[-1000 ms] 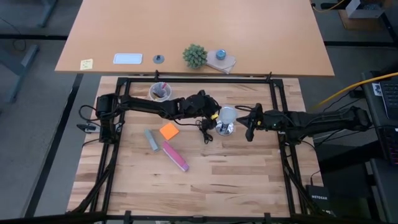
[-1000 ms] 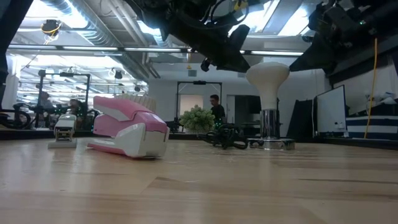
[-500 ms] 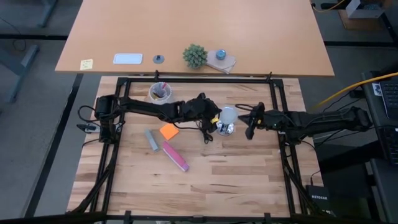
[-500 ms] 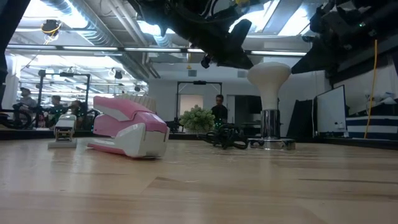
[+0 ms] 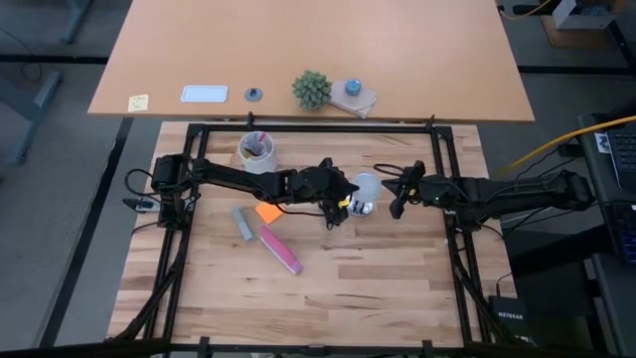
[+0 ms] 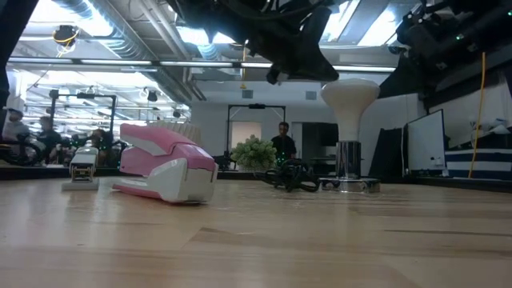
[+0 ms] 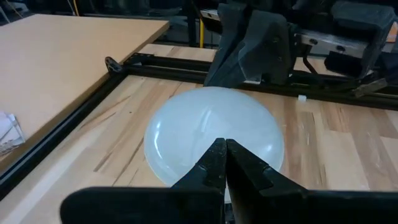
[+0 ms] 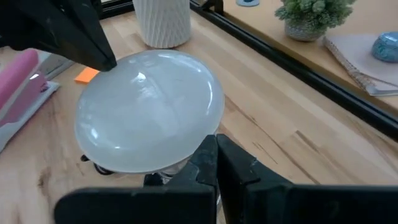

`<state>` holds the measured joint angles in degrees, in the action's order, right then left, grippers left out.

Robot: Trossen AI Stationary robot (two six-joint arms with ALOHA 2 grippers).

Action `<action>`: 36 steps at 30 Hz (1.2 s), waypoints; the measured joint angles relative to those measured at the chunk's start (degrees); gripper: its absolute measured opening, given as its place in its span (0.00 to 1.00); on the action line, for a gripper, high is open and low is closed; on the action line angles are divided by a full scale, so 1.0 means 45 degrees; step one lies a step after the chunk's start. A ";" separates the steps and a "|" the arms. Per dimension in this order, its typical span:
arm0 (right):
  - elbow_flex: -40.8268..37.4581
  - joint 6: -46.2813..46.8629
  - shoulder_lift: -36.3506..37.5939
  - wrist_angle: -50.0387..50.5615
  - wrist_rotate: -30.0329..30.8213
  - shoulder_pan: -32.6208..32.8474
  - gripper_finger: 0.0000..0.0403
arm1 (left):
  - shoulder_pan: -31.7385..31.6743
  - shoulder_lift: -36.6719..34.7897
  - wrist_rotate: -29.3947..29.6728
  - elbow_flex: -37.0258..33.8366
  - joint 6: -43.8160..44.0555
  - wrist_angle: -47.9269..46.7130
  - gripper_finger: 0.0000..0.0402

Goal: Screw lightbulb
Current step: Remove the lightbulb from the lamp

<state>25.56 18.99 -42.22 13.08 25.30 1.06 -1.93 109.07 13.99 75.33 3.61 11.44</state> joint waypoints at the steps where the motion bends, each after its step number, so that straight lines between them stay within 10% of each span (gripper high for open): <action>1: 0.0001 -0.0045 0.0000 0.0000 0.0075 0.0000 0.01 | -0.0005 0.0013 0.0025 -0.0004 -0.0003 0.0143 0.00; 17: 0.0124 -0.1796 0.0714 -0.1668 0.1010 0.0010 0.01 | -0.0034 0.0067 0.0195 -0.0054 -0.0336 0.1861 0.00; 29: 0.0821 -0.1453 0.2545 -0.0650 -0.4564 0.0024 0.01 | -0.0207 -0.1141 0.1746 -0.0029 -0.1895 0.1412 0.00; 36: 0.0094 -0.0362 0.1866 -0.0679 -0.4519 0.0029 0.01 | -0.0993 -0.0952 0.1486 -0.0025 -0.0965 -0.0179 0.00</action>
<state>25.98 17.36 -33.82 10.03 4.96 1.19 -6.40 104.79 20.67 75.22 -0.73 10.64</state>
